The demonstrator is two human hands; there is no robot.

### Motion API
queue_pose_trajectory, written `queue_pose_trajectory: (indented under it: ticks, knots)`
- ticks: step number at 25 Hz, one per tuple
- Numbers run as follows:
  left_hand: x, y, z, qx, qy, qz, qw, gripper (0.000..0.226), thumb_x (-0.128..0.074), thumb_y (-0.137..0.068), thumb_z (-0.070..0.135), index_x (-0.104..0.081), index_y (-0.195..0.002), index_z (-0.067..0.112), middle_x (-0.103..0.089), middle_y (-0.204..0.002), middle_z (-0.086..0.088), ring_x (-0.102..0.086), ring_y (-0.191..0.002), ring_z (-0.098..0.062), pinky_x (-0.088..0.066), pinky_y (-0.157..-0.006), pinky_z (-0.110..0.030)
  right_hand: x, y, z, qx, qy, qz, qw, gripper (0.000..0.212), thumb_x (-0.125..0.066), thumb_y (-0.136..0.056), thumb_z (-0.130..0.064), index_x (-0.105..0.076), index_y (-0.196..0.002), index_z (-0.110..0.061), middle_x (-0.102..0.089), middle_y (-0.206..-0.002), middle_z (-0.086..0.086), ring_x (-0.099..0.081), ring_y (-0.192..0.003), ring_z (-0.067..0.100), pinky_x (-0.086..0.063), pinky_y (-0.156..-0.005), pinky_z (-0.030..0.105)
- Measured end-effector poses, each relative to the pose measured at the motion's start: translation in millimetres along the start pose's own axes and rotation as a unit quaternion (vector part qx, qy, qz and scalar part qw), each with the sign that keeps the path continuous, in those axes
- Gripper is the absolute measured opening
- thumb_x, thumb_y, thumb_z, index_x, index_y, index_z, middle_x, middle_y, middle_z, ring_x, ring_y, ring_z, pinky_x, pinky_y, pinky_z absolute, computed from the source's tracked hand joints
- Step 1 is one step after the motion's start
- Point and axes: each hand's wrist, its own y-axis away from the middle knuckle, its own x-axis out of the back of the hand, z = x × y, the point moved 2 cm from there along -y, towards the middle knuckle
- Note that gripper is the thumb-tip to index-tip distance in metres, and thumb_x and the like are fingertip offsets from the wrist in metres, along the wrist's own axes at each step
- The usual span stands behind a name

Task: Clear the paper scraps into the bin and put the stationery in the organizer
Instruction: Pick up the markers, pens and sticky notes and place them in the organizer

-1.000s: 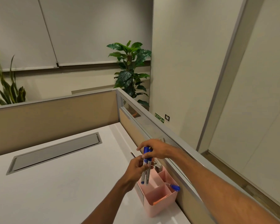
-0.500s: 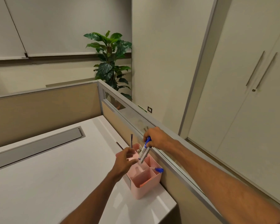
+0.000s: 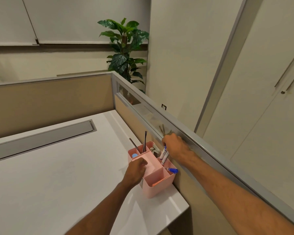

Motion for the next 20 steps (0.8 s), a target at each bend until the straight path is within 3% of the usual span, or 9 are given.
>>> queue_pose_trajectory:
  ticks: [3, 7, 10, 13, 14, 15, 17, 19, 20]
  knots:
    - [-1, -1, -1, -0.002, 0.000, 0.007, 1.000, 0.023, -0.052, -0.094, 0.009, -0.061, -0.115, 0.008, -0.061, -0.126, -0.008, -0.058, -0.115, -0.024, -0.048, -0.098, -0.033, -18, 1, 0, -0.004, -0.001, -0.033, 0.999, 0.016, -0.055, -0.091, -0.008, -0.063, -0.103, -0.001, -0.060, -0.083, 0.010, -0.058, -0.069, 0.017, -0.055, -0.069, 0.025]
    - [-2, 0, -2, -0.001, -0.002, 0.004, 1.000, 0.024, -0.052, -0.094, 0.010, -0.059, -0.116, 0.009, -0.061, -0.127, -0.008, -0.058, -0.116, -0.025, -0.047, -0.100, -0.035, -39, 2, -2, -0.008, -0.012, -0.044, 0.999, 0.016, -0.060, -0.087, -0.001, -0.066, -0.102, -0.004, -0.067, -0.093, 0.014, -0.068, -0.085, 0.025, -0.059, -0.076, 0.032]
    - [-2, 1, -2, 0.004, -0.002, 0.001, 1.000, 0.024, -0.051, -0.094, 0.010, -0.059, -0.117, 0.008, -0.061, -0.127, -0.008, -0.058, -0.116, -0.025, -0.048, -0.100, -0.036, -61, 5, 0, -0.023, -0.015, -0.073, 0.997, 0.016, -0.061, -0.086, -0.006, -0.068, -0.100, -0.007, -0.069, -0.092, 0.012, -0.069, -0.083, 0.027, -0.060, -0.074, 0.034]
    - [-3, 3, -1, 0.006, -0.004, -0.001, 1.000, 0.025, -0.051, -0.094, 0.009, -0.058, -0.118, 0.008, -0.061, -0.127, -0.009, -0.057, -0.116, -0.025, -0.047, -0.100, -0.036, -68, 21, 6, -0.040, -0.037, -0.101, 0.993, 0.016, -0.052, -0.092, -0.012, -0.067, -0.096, -0.008, -0.065, -0.087, 0.002, -0.063, -0.072, 0.014, -0.056, -0.064, 0.019]
    - [-2, 3, 0, 0.005, -0.004, -0.002, 1.000, 0.026, -0.051, -0.094, 0.009, -0.058, -0.119, 0.007, -0.061, -0.127, -0.009, -0.057, -0.117, -0.025, -0.047, -0.100, -0.037, -64, 27, 7, -0.030, -0.028, -0.113, 0.993, 0.018, -0.047, -0.094, -0.011, -0.065, -0.095, -0.006, -0.058, -0.082, -0.003, -0.054, -0.066, 0.008, -0.049, -0.056, 0.008]
    - [-2, 3, 2, 0.005, -0.003, -0.003, 1.000, 0.026, -0.051, -0.094, 0.008, -0.057, -0.119, 0.007, -0.060, -0.128, -0.009, -0.057, -0.117, -0.025, -0.047, -0.101, -0.037, -59, 29, 5, -0.013, -0.025, -0.128, 0.991, 0.020, -0.045, -0.095, -0.008, -0.064, -0.099, -0.003, -0.052, -0.081, -0.005, -0.047, -0.062, 0.005, -0.046, -0.050, 0.007]
    - [-2, 5, 3, 0.007, 0.000, -0.002, 1.000, 0.025, -0.050, -0.094, 0.007, -0.057, -0.118, 0.007, -0.059, -0.129, -0.009, -0.056, -0.119, -0.025, -0.047, -0.100, -0.037, -54, 30, 11, -0.038, -0.066, -0.136, 0.988, 0.024, -0.051, -0.093, -0.008, -0.063, -0.113, -0.003, -0.059, -0.087, -0.001, -0.056, -0.072, 0.014, -0.049, -0.060, 0.010]
    - [-1, 8, 5, 0.011, 0.009, 0.006, 1.000, 0.023, -0.050, -0.094, 0.007, -0.057, -0.116, 0.008, -0.057, -0.131, -0.009, -0.054, -0.120, -0.026, -0.048, -0.099, -0.037, -47, 27, 10, -0.049, -0.064, -0.110, 0.991, 0.025, -0.061, -0.087, -0.011, -0.066, -0.111, -0.007, -0.068, -0.101, 0.009, -0.066, -0.089, 0.025, -0.058, -0.077, 0.031]
    - [0, 10, 6, 0.011, 0.011, 0.012, 1.000, 0.022, -0.050, -0.094, 0.009, -0.057, -0.115, 0.009, -0.056, -0.131, -0.009, -0.054, -0.120, -0.026, -0.048, -0.099, -0.038, -46, 22, 11, -0.043, -0.061, -0.093, 0.993, 0.023, -0.061, -0.085, -0.011, -0.068, -0.107, -0.007, -0.069, -0.103, 0.012, -0.068, -0.090, 0.027, -0.059, -0.079, 0.037]
